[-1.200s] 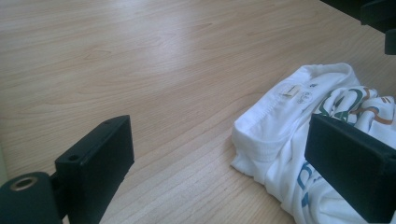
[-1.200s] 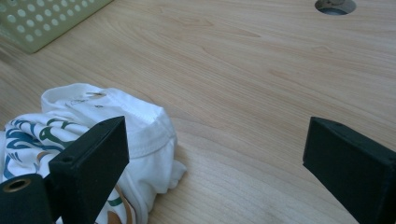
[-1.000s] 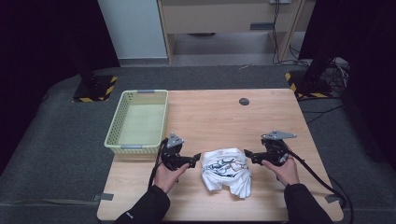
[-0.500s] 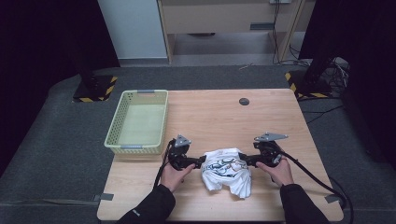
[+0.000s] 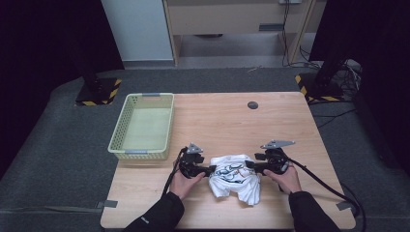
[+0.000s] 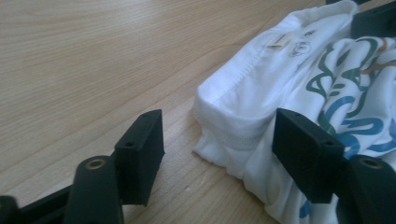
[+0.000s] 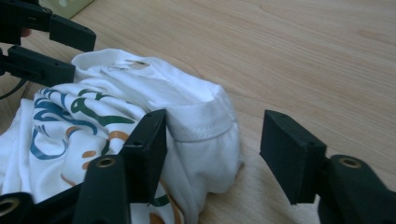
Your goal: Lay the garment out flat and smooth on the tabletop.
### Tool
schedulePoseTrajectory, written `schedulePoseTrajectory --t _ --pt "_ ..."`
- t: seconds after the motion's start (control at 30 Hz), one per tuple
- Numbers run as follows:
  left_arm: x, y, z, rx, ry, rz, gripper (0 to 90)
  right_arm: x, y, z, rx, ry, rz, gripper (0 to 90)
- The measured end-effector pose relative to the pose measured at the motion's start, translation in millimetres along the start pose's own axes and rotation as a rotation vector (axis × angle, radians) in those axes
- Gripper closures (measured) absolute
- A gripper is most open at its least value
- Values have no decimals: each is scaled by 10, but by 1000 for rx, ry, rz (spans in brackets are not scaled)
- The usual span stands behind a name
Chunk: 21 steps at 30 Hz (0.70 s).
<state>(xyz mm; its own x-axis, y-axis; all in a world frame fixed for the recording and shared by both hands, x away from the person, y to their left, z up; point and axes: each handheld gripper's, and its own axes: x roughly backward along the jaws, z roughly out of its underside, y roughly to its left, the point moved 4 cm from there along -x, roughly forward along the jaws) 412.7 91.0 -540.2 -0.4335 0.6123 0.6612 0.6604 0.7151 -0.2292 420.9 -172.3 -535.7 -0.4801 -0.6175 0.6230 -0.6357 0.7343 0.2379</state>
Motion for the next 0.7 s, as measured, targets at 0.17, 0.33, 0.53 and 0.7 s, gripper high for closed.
schedulePoseTrajectory --t 0.17,0.33,0.53,0.7 --pt "-32 4 11 19 14 31 469 -26 22 23 -11 16 -19 521" --pt "-76 -5 24 31 39 55 623 -36 49 32 -6 26 -38 657" --pt "-70 -48 19 14 46 70 779 -24 83 22 19 19 -39 760" --pt "-43 -55 8 13 43 81 819 -13 102 14 43 10 -33 793"
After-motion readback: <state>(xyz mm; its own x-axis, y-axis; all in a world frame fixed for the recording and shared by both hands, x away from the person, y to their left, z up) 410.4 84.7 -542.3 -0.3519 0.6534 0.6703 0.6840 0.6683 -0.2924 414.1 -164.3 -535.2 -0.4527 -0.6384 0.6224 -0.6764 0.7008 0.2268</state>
